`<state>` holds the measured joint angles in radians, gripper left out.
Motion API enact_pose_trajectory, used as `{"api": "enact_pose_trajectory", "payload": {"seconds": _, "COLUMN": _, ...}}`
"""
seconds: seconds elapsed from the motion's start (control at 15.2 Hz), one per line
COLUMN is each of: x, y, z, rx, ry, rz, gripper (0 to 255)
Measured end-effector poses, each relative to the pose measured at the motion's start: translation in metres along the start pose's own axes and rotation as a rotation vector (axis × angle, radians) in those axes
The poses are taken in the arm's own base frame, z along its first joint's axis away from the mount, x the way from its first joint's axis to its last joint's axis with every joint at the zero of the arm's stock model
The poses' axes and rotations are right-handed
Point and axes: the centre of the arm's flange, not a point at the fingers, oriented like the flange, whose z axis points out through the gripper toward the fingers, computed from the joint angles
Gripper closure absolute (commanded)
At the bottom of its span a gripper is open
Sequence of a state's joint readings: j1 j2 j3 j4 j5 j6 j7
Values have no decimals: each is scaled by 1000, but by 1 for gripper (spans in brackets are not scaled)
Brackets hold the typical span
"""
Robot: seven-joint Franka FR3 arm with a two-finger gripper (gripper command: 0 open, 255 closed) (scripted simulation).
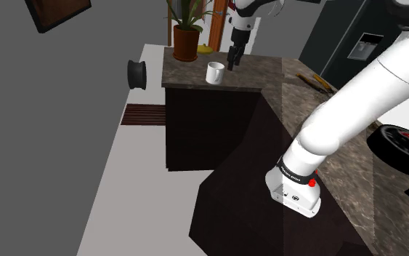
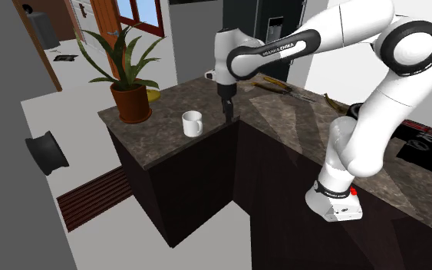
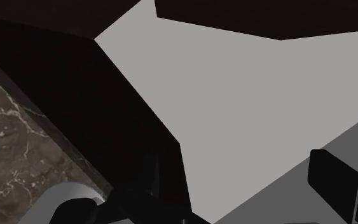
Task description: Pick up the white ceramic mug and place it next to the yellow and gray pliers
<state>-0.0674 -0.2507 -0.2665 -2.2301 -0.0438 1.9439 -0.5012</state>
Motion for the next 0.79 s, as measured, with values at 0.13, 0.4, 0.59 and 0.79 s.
{"api": "enact_pose_trajectory", "payload": {"seconds": 0.13, "x": 17, "y": 23, "z": 7, "rx": -3, "ry": 7, "rz": -5, "gripper": 0}}
{"api": "enact_pose_trajectory", "payload": {"seconds": 0.4, "x": 41, "y": 66, "z": 20, "rx": -9, "ry": 21, "rz": -16, "gripper": 0}}
{"api": "enact_pose_trajectory", "payload": {"seconds": 0.59, "x": 59, "y": 95, "z": 31, "rx": -14, "ry": 32, "rz": -24, "gripper": 0}}
{"api": "enact_pose_trajectory", "payload": {"seconds": 0.79, "x": 79, "y": 127, "z": 42, "rx": -18, "ry": 43, "rz": -32, "gripper": 0}}
